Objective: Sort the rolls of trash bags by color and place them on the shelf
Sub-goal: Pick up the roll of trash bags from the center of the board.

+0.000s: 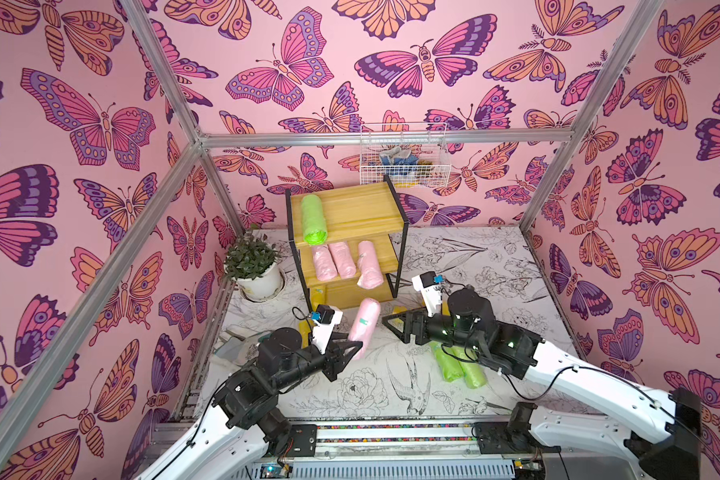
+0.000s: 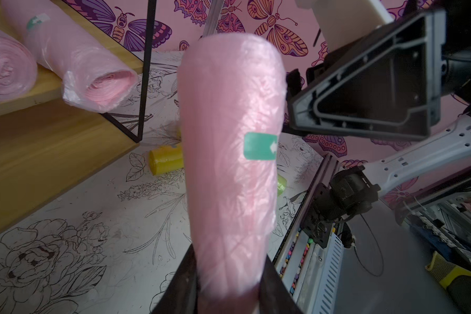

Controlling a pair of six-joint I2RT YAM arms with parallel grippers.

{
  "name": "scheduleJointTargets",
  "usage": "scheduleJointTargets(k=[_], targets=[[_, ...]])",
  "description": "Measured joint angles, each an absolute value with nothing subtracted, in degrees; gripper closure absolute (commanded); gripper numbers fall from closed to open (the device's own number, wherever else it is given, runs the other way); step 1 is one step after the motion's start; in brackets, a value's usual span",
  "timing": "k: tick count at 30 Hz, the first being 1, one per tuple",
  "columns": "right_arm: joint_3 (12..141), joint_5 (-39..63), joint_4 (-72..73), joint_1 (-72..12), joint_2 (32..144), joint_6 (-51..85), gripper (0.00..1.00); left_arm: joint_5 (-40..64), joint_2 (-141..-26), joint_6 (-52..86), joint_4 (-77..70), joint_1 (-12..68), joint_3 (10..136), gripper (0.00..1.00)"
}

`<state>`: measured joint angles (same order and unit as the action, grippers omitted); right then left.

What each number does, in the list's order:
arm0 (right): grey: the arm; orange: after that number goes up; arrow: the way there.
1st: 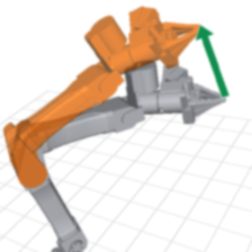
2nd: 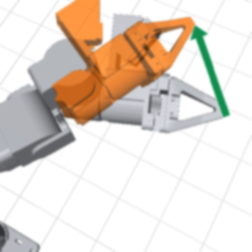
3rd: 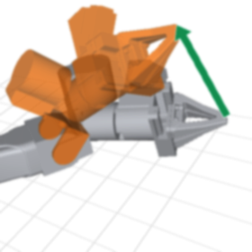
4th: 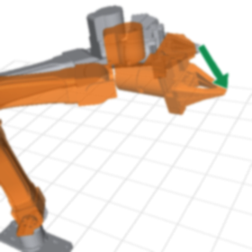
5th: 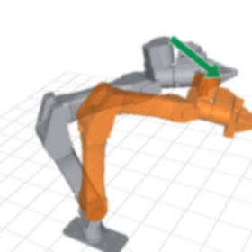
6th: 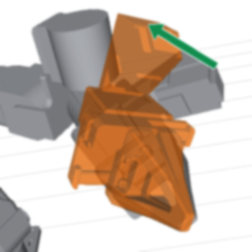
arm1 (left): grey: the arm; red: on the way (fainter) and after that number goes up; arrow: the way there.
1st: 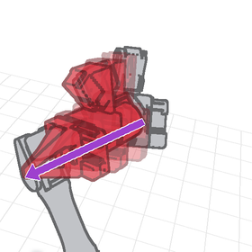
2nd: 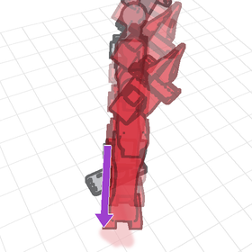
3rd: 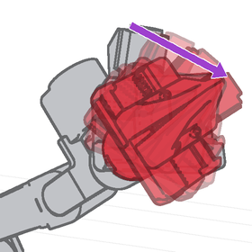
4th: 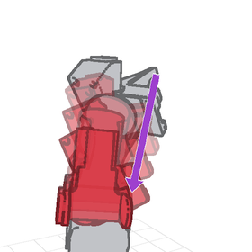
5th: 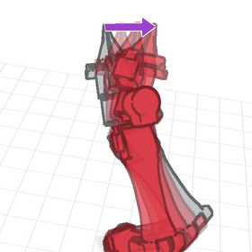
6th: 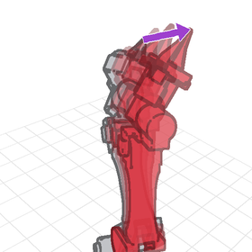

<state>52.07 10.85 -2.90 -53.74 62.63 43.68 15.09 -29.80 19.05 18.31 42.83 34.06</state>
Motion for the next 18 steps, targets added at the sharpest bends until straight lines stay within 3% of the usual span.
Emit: scheduleJointTargets(k=[9,11,12,16,18], targets=[[53.10,18.98,7.79,-53.76,70.43,45.65,0.21,14.55,-29.74,20.62,18.41,45.56,34.87,1.00],[53.12,19.53,8.08,-53.76,70.78,45.71,0.25,14.44,-29.71,20.88,18.48,46.00,34.89,1.00],[53.21,19.66,8.05,-53.78,70.81,45.69,0.30,14.33,-29.71,20.97,18.48,46.17,34.89,1.00],[54.00,20.05,7.70,-53.93,70.78,44.80,0.72,13.87,-29.89,21.41,18.50,46.70,34.89,1.00],[54.06,19.66,7.09,-53.95,70.72,44.77,0.87,13.61,-30.17,21.52,18.55,46.87,34.94,1.00]])
